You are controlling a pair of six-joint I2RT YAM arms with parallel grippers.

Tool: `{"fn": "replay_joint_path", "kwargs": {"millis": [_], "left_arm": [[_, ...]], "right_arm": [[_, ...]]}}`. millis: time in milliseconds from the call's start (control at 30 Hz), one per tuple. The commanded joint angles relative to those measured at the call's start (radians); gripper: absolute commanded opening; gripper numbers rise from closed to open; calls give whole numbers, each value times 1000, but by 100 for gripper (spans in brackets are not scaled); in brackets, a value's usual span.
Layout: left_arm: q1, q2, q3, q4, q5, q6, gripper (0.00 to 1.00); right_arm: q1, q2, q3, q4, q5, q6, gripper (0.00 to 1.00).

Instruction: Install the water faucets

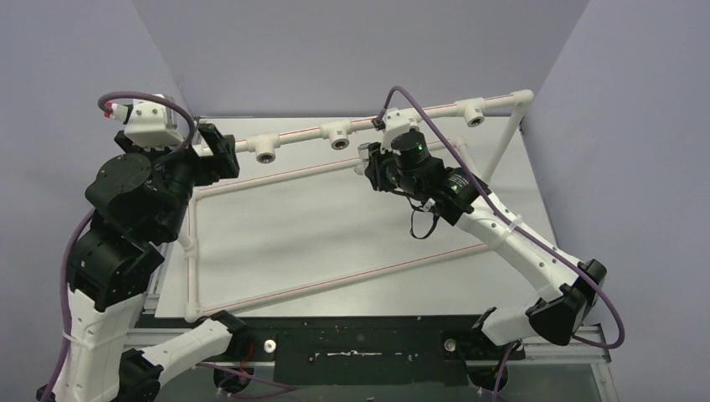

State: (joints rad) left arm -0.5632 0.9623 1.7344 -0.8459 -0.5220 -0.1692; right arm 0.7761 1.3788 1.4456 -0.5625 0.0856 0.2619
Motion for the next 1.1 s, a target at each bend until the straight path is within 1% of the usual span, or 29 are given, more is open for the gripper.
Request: {"fn": "replay_joint_path", "kwargs": {"millis": [0, 133, 300, 467, 567, 600, 633, 767, 800, 967, 1067], "left_arm": [[-7, 34, 36, 174, -138, 64, 92], [-6, 75, 68, 243, -197, 99, 93], [-6, 137, 88, 331, -253, 157, 93], [-2, 186, 56, 398, -304, 220, 93], [18, 210, 29, 433, -306, 232, 92], [37, 220, 23, 439, -291, 228, 93], [80, 229, 20, 440, -260, 213, 93], [306, 290, 39, 380, -22, 86, 91], [339, 301, 36, 378, 9, 64, 90], [432, 354, 20, 363, 110, -4, 90], [497, 368, -15, 362, 157, -51, 89]], "right_arm": [[-28, 58, 122, 15, 88, -21, 0], [-58, 91, 151, 35, 82, -24, 0], [-104, 104, 144, 78, 39, -11, 0], [-120, 107, 127, 121, 12, 9, 0], [-128, 107, 111, 143, 0, 21, 0], [-130, 107, 108, 147, -4, 24, 0], [-130, 106, 104, 153, -6, 26, 0], [-137, 102, 86, 177, -12, 38, 0], [-139, 103, 84, 181, -15, 41, 0], [-147, 108, 75, 208, -32, 62, 0], [-151, 115, 72, 219, -23, 70, 0]]}}
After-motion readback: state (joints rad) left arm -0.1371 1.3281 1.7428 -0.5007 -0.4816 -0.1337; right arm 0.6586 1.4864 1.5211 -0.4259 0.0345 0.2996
